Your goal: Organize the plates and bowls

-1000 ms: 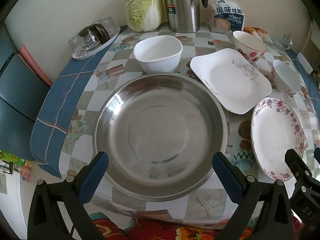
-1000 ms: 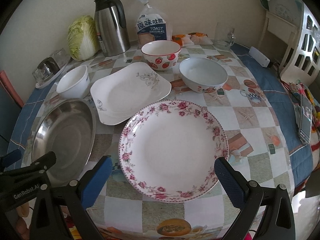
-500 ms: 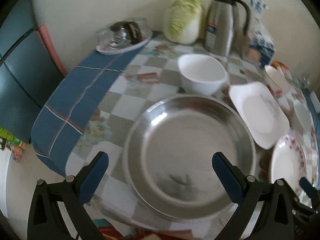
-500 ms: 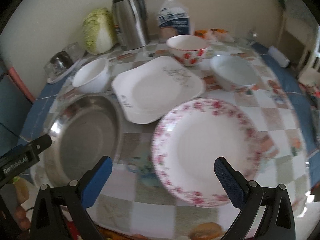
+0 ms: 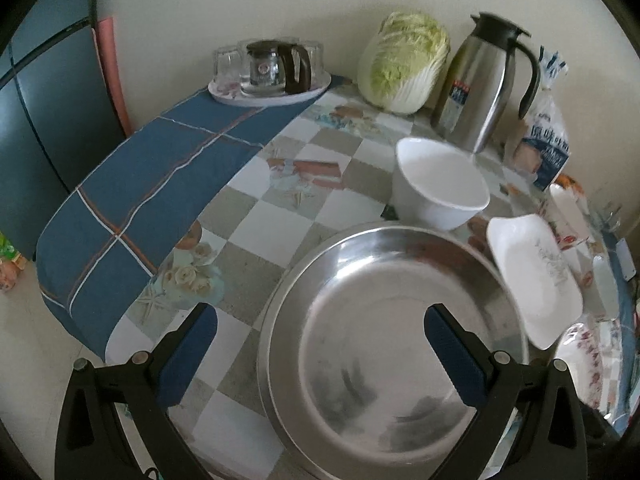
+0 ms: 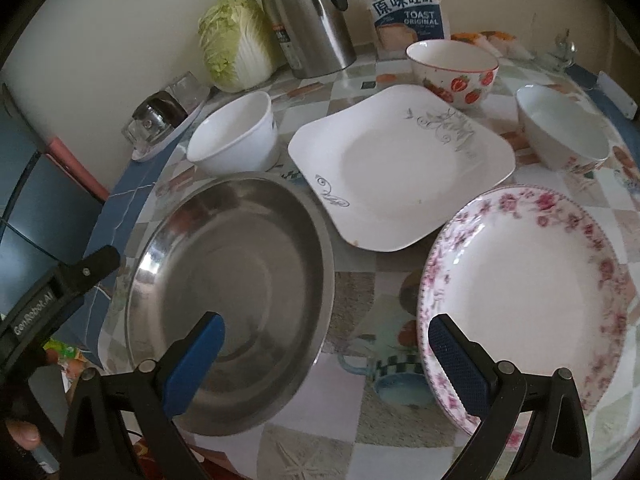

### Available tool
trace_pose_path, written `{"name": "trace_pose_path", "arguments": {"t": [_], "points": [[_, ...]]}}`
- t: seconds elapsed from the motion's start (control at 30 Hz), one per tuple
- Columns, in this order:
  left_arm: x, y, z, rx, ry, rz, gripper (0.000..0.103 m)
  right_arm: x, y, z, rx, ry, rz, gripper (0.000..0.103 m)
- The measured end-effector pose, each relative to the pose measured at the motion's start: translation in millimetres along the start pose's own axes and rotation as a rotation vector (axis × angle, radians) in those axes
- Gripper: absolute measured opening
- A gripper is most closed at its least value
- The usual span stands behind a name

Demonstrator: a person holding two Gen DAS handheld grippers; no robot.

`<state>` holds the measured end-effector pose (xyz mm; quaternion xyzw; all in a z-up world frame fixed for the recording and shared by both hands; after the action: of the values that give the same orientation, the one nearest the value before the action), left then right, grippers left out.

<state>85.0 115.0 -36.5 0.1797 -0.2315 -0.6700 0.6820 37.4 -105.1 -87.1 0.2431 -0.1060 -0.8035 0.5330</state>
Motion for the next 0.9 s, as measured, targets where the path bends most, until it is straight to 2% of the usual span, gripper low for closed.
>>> {"name": "trace_pose_path", "arguments": {"t": [0.07, 0.1, 0.17, 0.27, 0.3, 0.37, 0.43, 0.53, 0.8, 0.83, 0.9], "points": [[-2.2, -0.5, -9.5, -0.036, 0.006, -0.001, 0.103, -3.5, 0.3, -1.8, 0.006, 0.003, 0.015, 0.096], [-4.1, -1.5, -12.8, -0.050, 0.011, 0.004, 0.103, -5.5, 1.0, -3.1, 0.009, 0.000, 0.028, 0.090], [-10.9, -3.7, -23.3, -0.100, 0.003, 0.047, 0.103, -11.4, 1.3, -6.3, 0.008, 0.001, 0.057, 0.085], [-19.8, -6.9, -31.9, -0.132, 0.019, 0.089, 0.103, -13.0, 1.0, -13.8, -0.018, 0.019, 0.056, 0.069], [-20.1, -8.2, -33.9, -0.140, 0.028, 0.090, 0.101, -10.8, 1.0, -16.4, -0.031, 0.020, 0.046, 0.061], [-18.6, -10.4, -36.1, -0.153, 0.032, 0.087, 0.092, -7.3, 1.1, -21.1, -0.046, 0.011, 0.032, 0.055], [-15.9, -13.0, -39.5, -0.173, 0.032, 0.076, 0.083, -4.0, 0.3, -26.0, -0.060, 0.009, 0.020, 0.044], [-13.9, -16.1, -43.4, -0.195, 0.032, 0.068, 0.077, -2.2, -0.7, -30.2, -0.081, 0.016, 0.009, 0.035], [-16.8, -21.6, -57.6, -0.264, 0.038, 0.087, 0.074, -1.7, -1.0, -31.6, -0.098, 0.018, 0.004, 0.028], [-16.6, -22.2, -59.0, -0.270, 0.038, 0.086, 0.066, -2.4, -0.7, -34.1, -0.100, 0.019, 0.007, 0.026], [-17.0, -23.8, -63.8, -0.289, 0.042, 0.085, 0.057, -4.0, 0.1, -37.2, -0.106, 0.020, 0.012, 0.022]]}}
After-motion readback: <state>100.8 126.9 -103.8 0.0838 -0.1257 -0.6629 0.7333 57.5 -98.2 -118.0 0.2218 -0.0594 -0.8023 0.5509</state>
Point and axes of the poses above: each gripper's, at about its wrist camera, not at the fingertips, and z roughly against the way its jaws point, x to its right, y to its top, the point moved 2 cm from there along -z, roughly the way its jaws point
